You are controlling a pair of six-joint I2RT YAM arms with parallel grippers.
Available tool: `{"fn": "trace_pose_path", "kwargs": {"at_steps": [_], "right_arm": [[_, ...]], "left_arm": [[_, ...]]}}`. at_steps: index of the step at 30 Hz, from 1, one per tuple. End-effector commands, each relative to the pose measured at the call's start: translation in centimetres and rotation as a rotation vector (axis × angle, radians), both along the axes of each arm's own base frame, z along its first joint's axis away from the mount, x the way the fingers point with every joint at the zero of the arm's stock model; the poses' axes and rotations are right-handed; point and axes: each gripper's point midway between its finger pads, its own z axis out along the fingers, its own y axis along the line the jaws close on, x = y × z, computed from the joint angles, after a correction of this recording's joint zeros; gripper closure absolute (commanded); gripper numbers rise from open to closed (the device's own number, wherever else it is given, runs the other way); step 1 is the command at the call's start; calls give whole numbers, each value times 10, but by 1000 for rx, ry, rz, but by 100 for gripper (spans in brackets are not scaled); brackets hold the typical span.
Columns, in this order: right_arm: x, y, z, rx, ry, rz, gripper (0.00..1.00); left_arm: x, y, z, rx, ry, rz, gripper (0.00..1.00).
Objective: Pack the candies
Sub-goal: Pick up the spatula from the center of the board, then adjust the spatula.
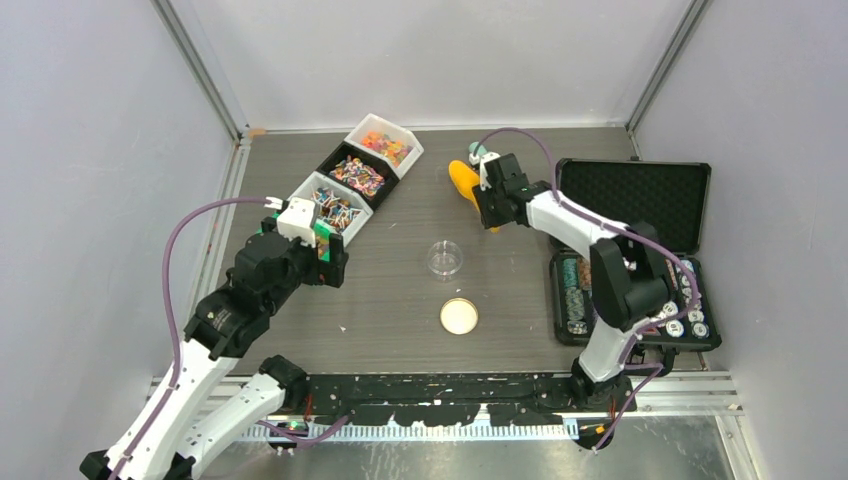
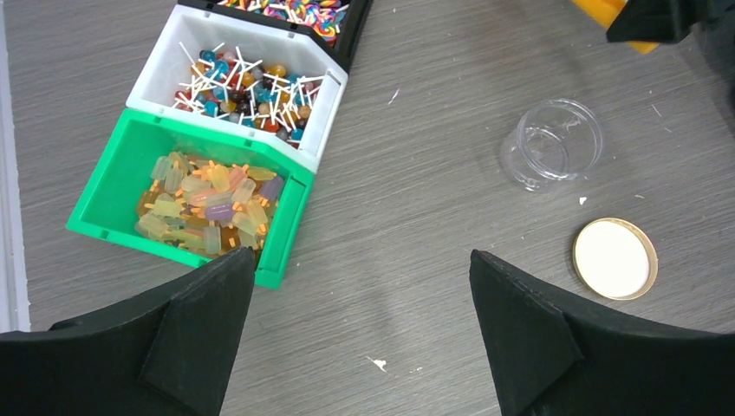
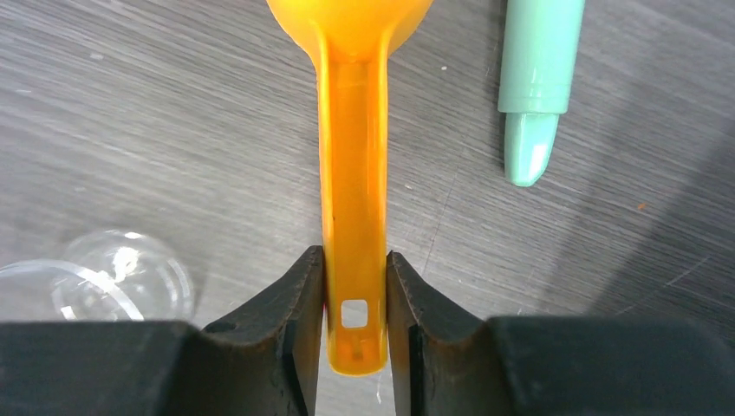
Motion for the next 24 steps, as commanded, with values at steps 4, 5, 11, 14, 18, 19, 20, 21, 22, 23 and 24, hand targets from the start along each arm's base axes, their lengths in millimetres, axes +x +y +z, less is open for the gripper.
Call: {"fn": "trace_pose_path", "kwargs": {"at_steps": [4, 5, 11, 14, 18, 19, 20, 21, 22, 23, 24], "right_arm": [[-20, 24, 83, 243, -98, 34, 92], [-26, 27, 90, 279, -99, 40, 92], [-69, 66, 139, 622, -64, 124, 93], [-90, 78, 169, 805, -68, 137, 93], [-118, 89, 197, 1023, -49, 161, 93], [-124, 90, 205, 1071, -50, 174, 93], [-130, 92, 209, 1121, -39, 178, 93], [-139, 93, 212, 1182, -7, 174, 93], [-145, 95, 219, 1231, 1, 195, 93], [-152, 96, 225, 1282, 12, 212, 93], [-159, 97, 233, 1329, 20, 236, 93]], "left_arm": [[6, -2, 4, -3, -27, 1, 7], [7, -3, 4, -13, -23, 7, 7], [8, -21, 7, -160, 48, 28, 7], [9, -44, 9, -268, 118, -6, 9], [12, -78, 23, -418, 207, -70, 12], [15, -85, 31, -468, 219, -84, 13], [17, -92, 37, -514, 230, -96, 13], [21, -99, 42, -567, 248, -99, 13], [24, -104, 50, -638, 265, -101, 13], [28, -109, 57, -699, 270, -116, 15], [31, -114, 62, -762, 282, -129, 17]]}}
